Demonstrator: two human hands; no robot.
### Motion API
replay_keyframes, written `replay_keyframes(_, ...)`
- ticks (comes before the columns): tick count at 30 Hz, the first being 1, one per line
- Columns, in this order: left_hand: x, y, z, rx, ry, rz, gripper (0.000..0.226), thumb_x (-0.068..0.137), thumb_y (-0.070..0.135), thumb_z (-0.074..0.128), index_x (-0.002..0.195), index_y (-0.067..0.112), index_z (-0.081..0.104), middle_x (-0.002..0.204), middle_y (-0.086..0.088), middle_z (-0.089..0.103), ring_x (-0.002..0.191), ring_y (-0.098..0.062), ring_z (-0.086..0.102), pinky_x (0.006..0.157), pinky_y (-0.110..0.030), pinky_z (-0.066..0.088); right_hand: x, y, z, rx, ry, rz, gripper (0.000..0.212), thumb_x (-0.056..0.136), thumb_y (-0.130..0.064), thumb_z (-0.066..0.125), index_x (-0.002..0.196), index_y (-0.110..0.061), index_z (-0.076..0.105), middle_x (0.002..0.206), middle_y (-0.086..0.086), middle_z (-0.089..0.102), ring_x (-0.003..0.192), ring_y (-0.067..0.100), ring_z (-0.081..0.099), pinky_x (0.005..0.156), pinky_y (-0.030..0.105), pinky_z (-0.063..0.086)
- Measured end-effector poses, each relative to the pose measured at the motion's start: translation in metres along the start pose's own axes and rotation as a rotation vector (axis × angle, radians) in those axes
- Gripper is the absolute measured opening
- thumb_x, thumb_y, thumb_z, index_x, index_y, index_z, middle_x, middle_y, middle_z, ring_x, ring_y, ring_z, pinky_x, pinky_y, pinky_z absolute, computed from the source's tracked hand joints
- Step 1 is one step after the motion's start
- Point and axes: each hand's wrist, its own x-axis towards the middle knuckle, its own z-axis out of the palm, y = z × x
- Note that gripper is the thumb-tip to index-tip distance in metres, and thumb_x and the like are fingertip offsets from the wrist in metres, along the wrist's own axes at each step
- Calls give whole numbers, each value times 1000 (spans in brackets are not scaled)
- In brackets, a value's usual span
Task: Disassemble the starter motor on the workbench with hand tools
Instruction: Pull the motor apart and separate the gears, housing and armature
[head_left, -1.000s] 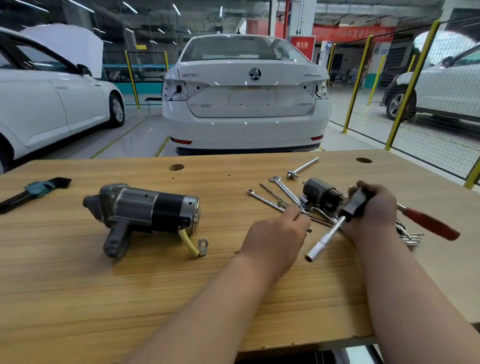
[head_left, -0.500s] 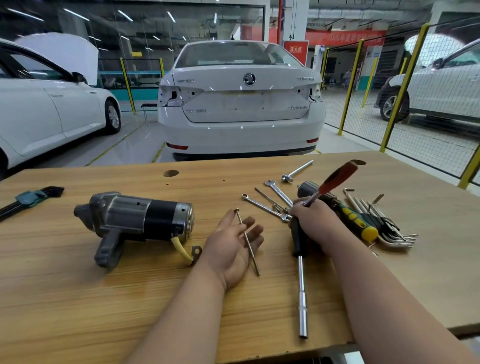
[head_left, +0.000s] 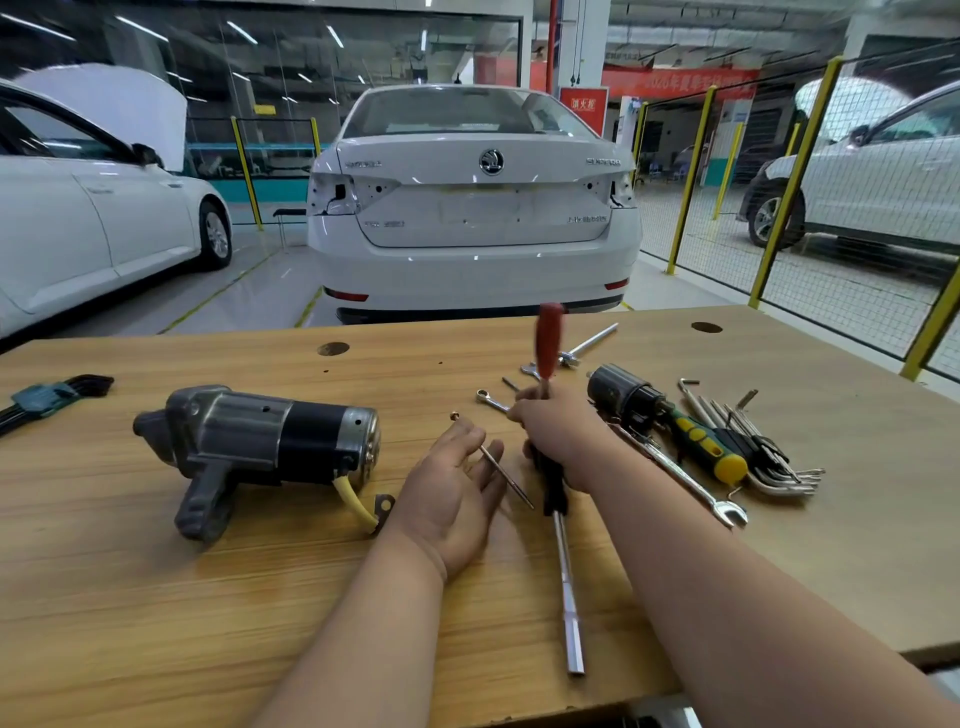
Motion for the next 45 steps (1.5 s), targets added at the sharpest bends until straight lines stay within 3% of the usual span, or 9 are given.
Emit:
replay_keyframes(11, 6, 2, -9, 86, -43, 10, 14, 97, 14, 49, 106, 13, 60, 84, -3, 64, 62, -10, 63, 42, -21, 43, -4, -19, 24, -277, -22, -289, 30, 101, -24, 47, 128, -17, 57, 97, -5, 61, 74, 1, 53, 55, 17, 42)
replay_keyframes(16, 6, 1, -10, 51, -13, 17, 19, 97, 16, 49, 113, 14, 59, 97, -8, 72, 89, -24, 70, 63, -36, 56, -13, 16, 1, -386, 30, -335, 17, 96, -38, 56, 102, -24, 63, 90, -5, 66, 77, 11, 60, 63, 28, 47)
replay_keyframes(20, 2, 3, -9, 15, -25, 11, 18, 95, 19, 51, 110, 13, 60, 86, -9, 73, 78, -25, 72, 63, -38, 58, -23, 16, 4, -514, -9, -382, 28, 92, -54, 55, 87, -27, 63, 78, -14, 60, 70, 0, 54, 54, 23, 37)
replay_keyframes(24, 1, 4, -7, 6, -12, -19, 21, 96, 20, 50, 114, 14, 59, 83, -10, 74, 71, -26, 72, 55, -39, 57, -25, 15, 7, -536, -157, -277, 25, 96, -41, 54, 89, -22, 69, 75, -6, 65, 70, 9, 59, 56, 25, 39)
replay_keyframes(26, 2, 4, -5, 13, -9, -27, 20, 97, 20, 49, 114, 15, 59, 87, -9, 73, 76, -25, 71, 70, -46, 59, -22, 14, 4, -510, -168, -236, 15, 95, -31, 55, 89, -25, 68, 77, -7, 63, 74, 9, 58, 57, 25, 38)
replay_keyframes(29, 4, 3, -5, 12, 73, -37, 16, 99, 19, 47, 109, 19, 59, 105, -5, 66, 99, -24, 65, 85, -42, 51, -12, 11, -11, -496, -12, -208, 15, 95, -28, 55, 96, -22, 68, 77, -8, 60, 71, 7, 53, 55, 24, 36)
replay_keyframes(33, 5, 4, -5, -96, 128, -96, 23, 102, 21, 41, 111, 6, 57, 92, -11, 68, 84, -24, 68, 78, -42, 53, 21, 11, -39, -637, 292, -178, 22, 97, -24, 49, 94, -11, 67, 85, 6, 67, 74, 20, 59, 62, 28, 42)
replay_keyframes(41, 4, 7, -4, -114, 136, -138, 29, 101, 25, 41, 110, 5, 60, 100, -8, 67, 86, -24, 66, 68, -41, 51, 63, -2, -35, -1030, 305, -124, 14, 96, -16, 49, 101, -13, 61, 76, 1, 51, 65, 19, 49, 52, 29, 36)
replay_keyframes(45, 2, 8, -3, -114, 129, -138, 29, 100, 27, 42, 110, 7, 61, 104, -6, 69, 89, -25, 66, 68, -41, 53, 42, -1, -34, -799, 426, -198, 22, 97, -27, 47, 110, -19, 63, 94, 3, 63, 79, 24, 53, 65, 32, 41)
